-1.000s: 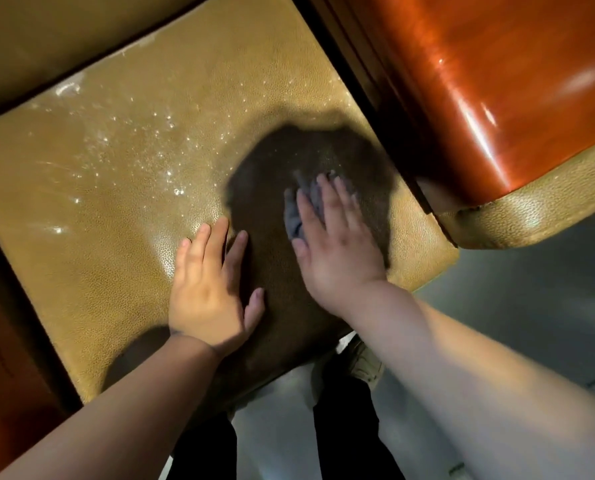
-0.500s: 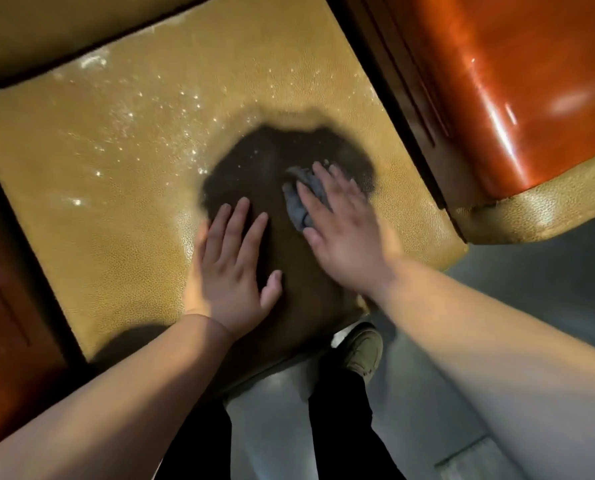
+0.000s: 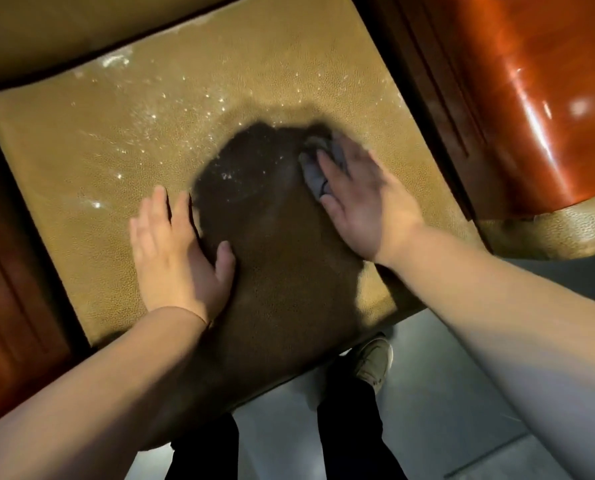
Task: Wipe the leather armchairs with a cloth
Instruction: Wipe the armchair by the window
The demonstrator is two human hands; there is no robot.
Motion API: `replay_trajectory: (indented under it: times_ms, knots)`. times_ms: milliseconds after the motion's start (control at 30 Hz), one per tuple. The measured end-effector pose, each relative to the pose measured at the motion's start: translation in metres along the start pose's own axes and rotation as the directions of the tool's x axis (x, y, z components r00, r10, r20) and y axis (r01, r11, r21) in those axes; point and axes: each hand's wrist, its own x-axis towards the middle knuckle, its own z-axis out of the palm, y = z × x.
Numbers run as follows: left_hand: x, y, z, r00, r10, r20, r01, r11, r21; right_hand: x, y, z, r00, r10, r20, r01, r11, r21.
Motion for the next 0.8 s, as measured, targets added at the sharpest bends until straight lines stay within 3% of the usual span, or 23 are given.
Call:
replay_trajectory:
  times_ms: [67,100,167,233,300,367,433,500,567,600,633,667,733,800]
  knots:
    - [0.000,-0.005,0.003,1.000,-0.002,-0.006,0.002,1.000,-0.010,0.020,0.028,-0.004,0.963,0.267,-0.025,-0.267,0.964,0.013]
    - [-0.001,-0.007,0.006,1.000,-0.005,-0.009,0.004,1.000,-0.015,0.030,0.031,-0.005,0.907,0.420,-0.032,-0.419,0.907,0.036]
    - [0.001,-0.009,0.013,1.000,-0.006,-0.026,0.006,1.000,-0.023,0.042,0.002,-0.002,0.817,0.576,-0.036,-0.571,0.816,0.088]
    - [0.003,-0.011,0.018,1.000,-0.006,-0.019,0.005,0.999,-0.040,0.038,-0.051,0.007,0.888,0.459,-0.020,-0.454,0.883,0.122]
    - [0.003,-0.011,0.023,0.999,-0.026,0.037,0.031,0.988,-0.150,0.022,-0.090,0.018,0.990,0.141,-0.002,-0.140,0.989,0.056]
    - [0.000,-0.010,0.025,0.996,-0.052,0.069,0.069,0.957,-0.280,0.017,-0.092,0.018,0.990,-0.132,0.056,0.131,0.991,0.025]
    - [-0.004,-0.009,0.027,0.998,-0.059,0.012,0.059,0.953,-0.296,0.030,-0.061,0.012,0.981,-0.188,0.044,0.190,0.980,-0.049]
    - [-0.004,-0.008,0.026,0.998,-0.044,-0.051,0.031,0.970,-0.243,0.047,-0.020,0.009,0.994,0.106,-0.017,-0.107,0.992,-0.073]
    - [-0.004,-0.007,0.025,0.998,-0.027,-0.055,0.018,0.986,-0.167,0.062,-0.008,0.001,0.878,0.476,-0.052,-0.473,0.879,0.065]
    - [-0.004,-0.008,0.023,0.999,-0.023,-0.048,0.016,0.991,-0.135,0.066,-0.025,0.000,0.836,0.544,-0.075,-0.537,0.838,0.095]
    - [-0.004,-0.008,0.021,0.999,-0.020,-0.043,0.015,0.994,-0.113,0.067,-0.049,0.004,0.843,0.531,-0.084,-0.524,0.847,0.090]
    - [-0.004,-0.007,0.017,0.999,-0.019,-0.039,0.015,0.995,-0.095,0.063,-0.075,0.009,0.896,0.437,-0.075,-0.429,0.898,0.099]
    - [-0.004,-0.007,0.011,0.999,-0.026,-0.035,0.023,0.997,-0.068,0.045,-0.121,0.020,0.998,0.058,-0.029,-0.055,0.994,0.097]
    - [-0.003,-0.008,0.008,1.000,-0.024,-0.016,0.023,0.999,-0.025,0.033,-0.132,0.021,0.970,-0.226,0.085,0.226,0.974,0.016]
